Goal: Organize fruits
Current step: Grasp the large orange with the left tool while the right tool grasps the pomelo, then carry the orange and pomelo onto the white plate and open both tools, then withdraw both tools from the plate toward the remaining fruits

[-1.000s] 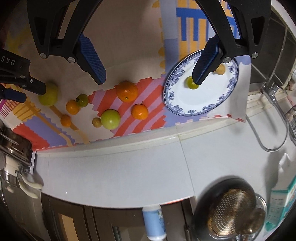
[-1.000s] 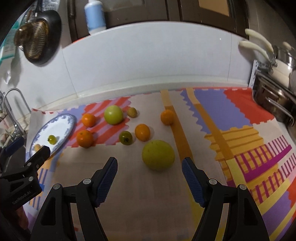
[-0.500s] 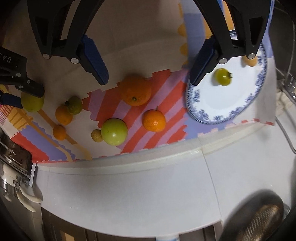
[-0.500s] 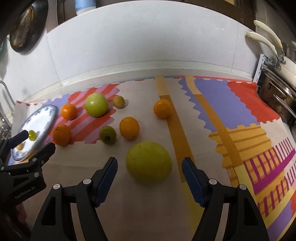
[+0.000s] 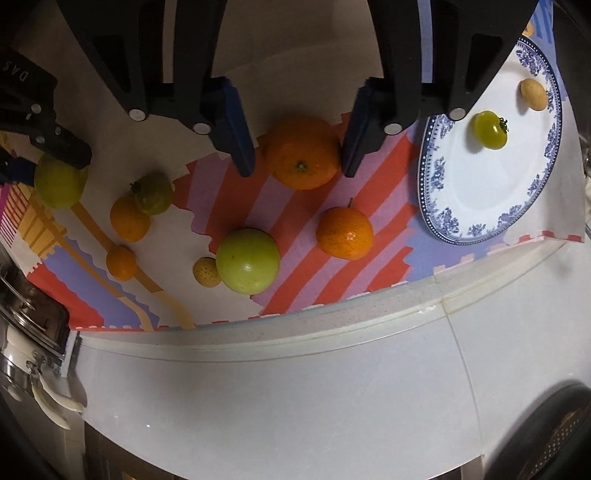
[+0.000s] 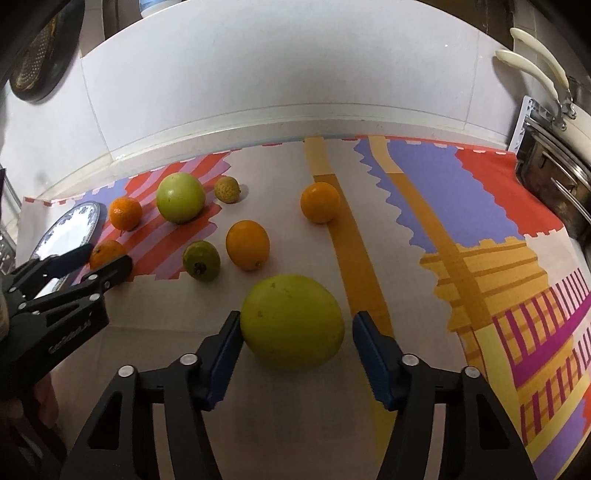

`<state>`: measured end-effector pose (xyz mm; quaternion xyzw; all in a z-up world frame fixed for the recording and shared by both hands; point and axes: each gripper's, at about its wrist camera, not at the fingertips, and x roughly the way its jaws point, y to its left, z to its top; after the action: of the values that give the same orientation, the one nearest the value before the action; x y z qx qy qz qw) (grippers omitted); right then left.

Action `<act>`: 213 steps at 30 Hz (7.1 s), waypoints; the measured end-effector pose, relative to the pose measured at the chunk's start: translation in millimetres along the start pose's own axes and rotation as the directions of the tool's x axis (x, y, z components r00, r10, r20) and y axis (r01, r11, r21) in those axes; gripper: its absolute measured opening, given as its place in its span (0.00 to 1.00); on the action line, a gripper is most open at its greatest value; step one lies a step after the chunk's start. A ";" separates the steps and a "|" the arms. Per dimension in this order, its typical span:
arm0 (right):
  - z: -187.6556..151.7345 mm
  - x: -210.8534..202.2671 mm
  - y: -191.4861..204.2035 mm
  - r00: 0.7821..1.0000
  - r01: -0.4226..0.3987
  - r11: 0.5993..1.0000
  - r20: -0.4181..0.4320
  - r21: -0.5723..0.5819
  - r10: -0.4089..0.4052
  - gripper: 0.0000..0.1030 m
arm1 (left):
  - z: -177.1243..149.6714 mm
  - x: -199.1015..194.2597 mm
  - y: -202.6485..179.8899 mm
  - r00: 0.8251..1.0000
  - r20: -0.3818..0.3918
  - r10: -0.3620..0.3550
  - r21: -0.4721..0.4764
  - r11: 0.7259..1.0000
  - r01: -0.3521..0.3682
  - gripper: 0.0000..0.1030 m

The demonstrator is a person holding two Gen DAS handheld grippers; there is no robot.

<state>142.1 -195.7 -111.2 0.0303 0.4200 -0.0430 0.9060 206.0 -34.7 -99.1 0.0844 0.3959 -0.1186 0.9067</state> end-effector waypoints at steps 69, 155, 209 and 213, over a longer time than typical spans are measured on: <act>21.0 -124.3 124.0 0.924 -0.245 0.905 0.199 -0.347 0.326 0.51 | -43.7 -177.1 93.2 0.961 0.202 0.189 -0.193 0.970 -0.150 0.40; 73.1 -13.2 244.3 0.902 -0.366 0.802 0.030 -0.472 0.430 0.62 | -38.1 -118.8 191.5 0.946 0.075 0.315 -0.293 0.914 -0.281 0.61; 31.2 -107.4 -5.6 0.954 -0.091 0.957 0.252 -0.274 0.163 0.69 | -2.8 -130.0 -37.4 0.964 0.261 -0.041 0.059 0.998 0.026 0.72; 34.2 -87.6 -9.2 0.960 -0.114 0.951 0.213 -0.288 0.180 0.69 | -0.4 -112.6 -45.2 0.967 0.244 -0.077 0.115 0.992 0.050 0.72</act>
<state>110.7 -203.4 -22.4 -0.0687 0.3074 0.0800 0.9457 118.9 -61.2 -18.9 0.1048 0.2750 -0.1786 0.9389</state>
